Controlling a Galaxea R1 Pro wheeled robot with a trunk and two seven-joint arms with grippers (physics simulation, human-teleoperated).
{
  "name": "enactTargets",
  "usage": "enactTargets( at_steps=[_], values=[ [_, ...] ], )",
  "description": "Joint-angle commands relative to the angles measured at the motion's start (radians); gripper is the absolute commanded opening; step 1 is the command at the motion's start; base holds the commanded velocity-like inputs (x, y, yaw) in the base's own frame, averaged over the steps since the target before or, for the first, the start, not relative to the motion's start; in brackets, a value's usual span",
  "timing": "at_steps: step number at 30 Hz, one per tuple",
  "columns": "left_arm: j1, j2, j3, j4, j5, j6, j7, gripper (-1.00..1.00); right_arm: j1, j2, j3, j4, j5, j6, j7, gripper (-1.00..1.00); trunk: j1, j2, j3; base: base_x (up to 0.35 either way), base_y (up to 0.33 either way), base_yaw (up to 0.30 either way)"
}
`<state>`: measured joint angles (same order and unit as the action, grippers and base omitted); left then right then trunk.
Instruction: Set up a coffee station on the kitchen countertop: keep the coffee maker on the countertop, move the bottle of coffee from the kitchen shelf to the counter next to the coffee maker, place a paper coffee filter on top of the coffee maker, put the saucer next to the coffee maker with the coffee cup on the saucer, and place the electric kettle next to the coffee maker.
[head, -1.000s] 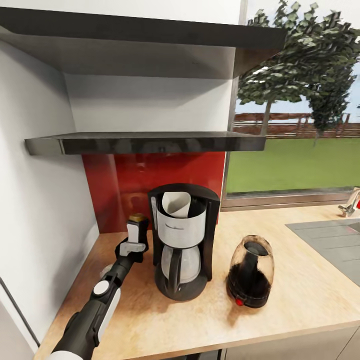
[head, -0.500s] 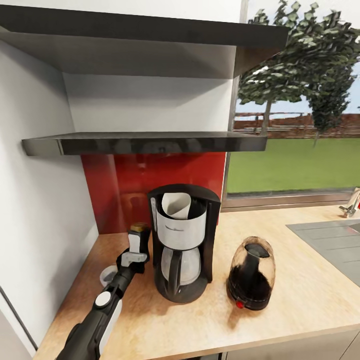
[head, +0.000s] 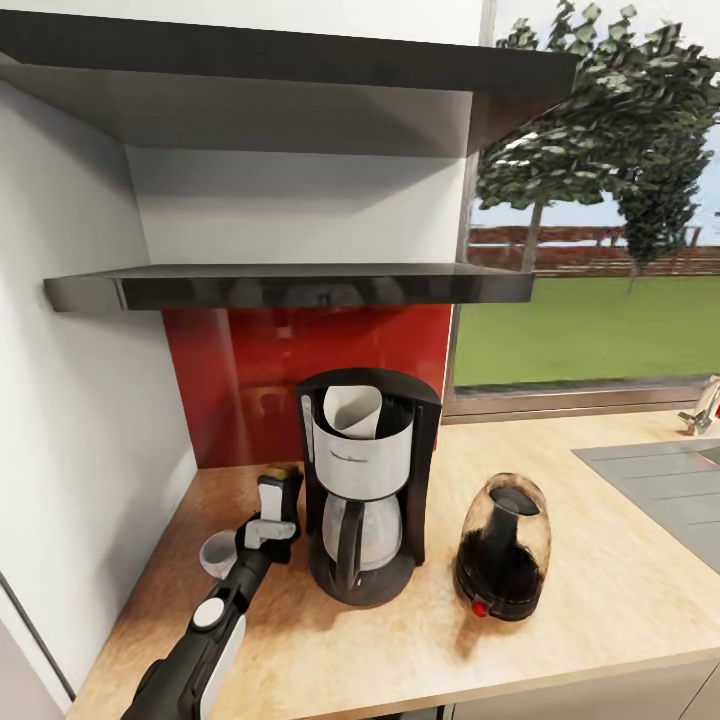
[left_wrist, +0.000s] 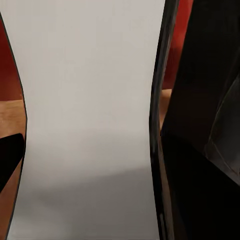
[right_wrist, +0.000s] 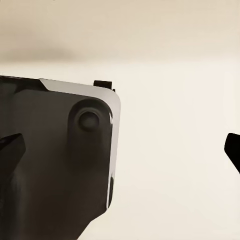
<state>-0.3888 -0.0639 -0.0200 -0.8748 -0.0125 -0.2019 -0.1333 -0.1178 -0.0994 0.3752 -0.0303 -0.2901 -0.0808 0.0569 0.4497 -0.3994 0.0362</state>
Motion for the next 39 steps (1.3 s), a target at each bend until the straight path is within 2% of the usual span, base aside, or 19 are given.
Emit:
enactTargets(
  at_steps=[1,5,8,19,32,33,39],
  values=[
    [0.000,0.000,0.002,0.002,-0.002,-0.025,-0.003,-1.00,0.000,0.000,0.007,0.001,-0.011,-0.004,0.004,1.00,0.000,-0.001,0.000,0.000,0.000,0.000],
    [-0.001,0.000,0.004,0.010,-0.001,-0.070,-0.003,-1.00,0.000,0.000,0.007,0.001,-0.010,-0.004,0.004,1.00,0.000,-0.001,0.000,0.000,0.000,0.000],
    [-0.001,0.000,0.006,0.048,-0.003,-0.085,-0.003,-1.00,0.000,0.000,0.007,0.001,-0.009,-0.004,0.004,1.00,0.000,-0.001,0.000,0.000,0.000,0.000],
    [-0.001,0.001,0.005,0.076,-0.001,-0.091,-0.003,-1.00,0.000,0.000,0.007,0.001,-0.009,-0.004,0.004,1.00,0.000,-0.001,0.000,0.107,0.000,0.000],
    [0.002,0.005,0.005,0.127,-0.003,-0.094,-0.003,-1.00,0.000,-0.001,0.007,0.001,-0.009,-0.004,0.004,1.00,0.000,-0.001,0.000,0.007,0.000,0.000],
    [0.002,0.005,0.005,0.127,-0.003,-0.094,-0.003,1.00,0.000,-0.001,0.007,0.001,-0.009,-0.004,0.004,1.00,0.000,-0.001,0.000,0.000,0.000,0.000],
    [0.002,0.008,0.005,0.128,-0.003,-0.094,-0.003,1.00,0.000,-0.002,0.007,0.001,-0.009,-0.004,0.004,1.00,0.000,-0.001,0.000,0.000,0.000,0.000]
  ],
)
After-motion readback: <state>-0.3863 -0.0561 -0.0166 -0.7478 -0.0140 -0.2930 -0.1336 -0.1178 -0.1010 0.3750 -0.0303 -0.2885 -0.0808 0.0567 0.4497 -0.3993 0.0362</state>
